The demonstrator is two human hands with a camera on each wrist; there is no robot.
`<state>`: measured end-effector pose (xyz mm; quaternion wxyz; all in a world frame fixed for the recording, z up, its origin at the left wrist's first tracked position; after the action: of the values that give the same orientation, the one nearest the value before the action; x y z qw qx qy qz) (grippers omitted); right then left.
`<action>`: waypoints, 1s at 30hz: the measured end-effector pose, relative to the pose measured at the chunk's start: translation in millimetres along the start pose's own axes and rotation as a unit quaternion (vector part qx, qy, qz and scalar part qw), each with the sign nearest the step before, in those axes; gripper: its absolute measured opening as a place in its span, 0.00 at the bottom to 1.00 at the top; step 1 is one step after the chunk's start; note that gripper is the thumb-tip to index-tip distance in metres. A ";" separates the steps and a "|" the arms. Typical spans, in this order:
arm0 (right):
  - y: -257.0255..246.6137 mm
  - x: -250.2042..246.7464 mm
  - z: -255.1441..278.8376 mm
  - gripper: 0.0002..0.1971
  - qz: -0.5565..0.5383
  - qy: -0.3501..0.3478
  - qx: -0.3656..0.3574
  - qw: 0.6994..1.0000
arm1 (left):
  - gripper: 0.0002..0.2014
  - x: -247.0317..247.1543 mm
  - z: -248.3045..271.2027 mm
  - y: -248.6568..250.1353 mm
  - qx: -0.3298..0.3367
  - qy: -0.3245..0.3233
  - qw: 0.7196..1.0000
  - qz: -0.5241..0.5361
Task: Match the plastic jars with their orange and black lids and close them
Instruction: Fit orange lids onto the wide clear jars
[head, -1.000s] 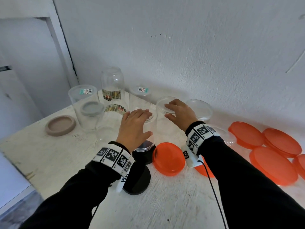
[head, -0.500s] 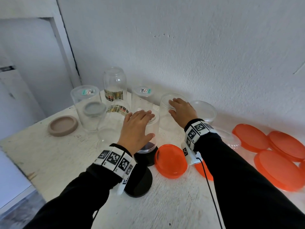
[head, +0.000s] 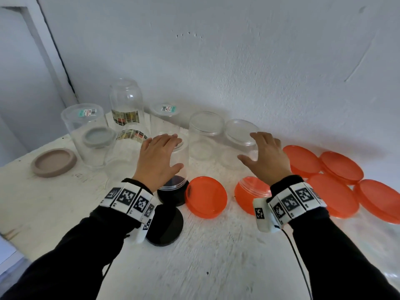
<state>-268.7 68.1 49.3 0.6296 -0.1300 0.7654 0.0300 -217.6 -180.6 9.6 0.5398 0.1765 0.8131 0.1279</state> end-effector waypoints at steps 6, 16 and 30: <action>23.2 12.6 16.3 0.41 0.092 -0.087 0.010 0.992 | 0.30 0.2 0.2 -0.8 0.010 0.001 1.000 -0.006; 20.4 9.3 32.6 0.39 0.086 -0.093 0.027 0.992 | 0.30 -2.2 0.2 1.1 0.008 -0.009 1.000 -0.016; 23.3 -13.7 98.3 0.46 -0.048 -0.017 0.051 0.997 | 0.18 -22.0 18.2 48.4 0.224 0.006 0.972 0.077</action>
<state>-177.8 113.3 39.7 0.6489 -0.1334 0.7482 -0.0372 -185.8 -145.8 40.2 0.4702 0.3544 0.8081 -0.0150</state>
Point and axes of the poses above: each hand's wrist, its own z-axis away from the middle knuckle, its own x-axis out of the palm, y = z × x, the point moved 1 cm from there along -z, towards the middle knuckle, and after that the axes turned 7 degrees about z, right-handed, at the moved point
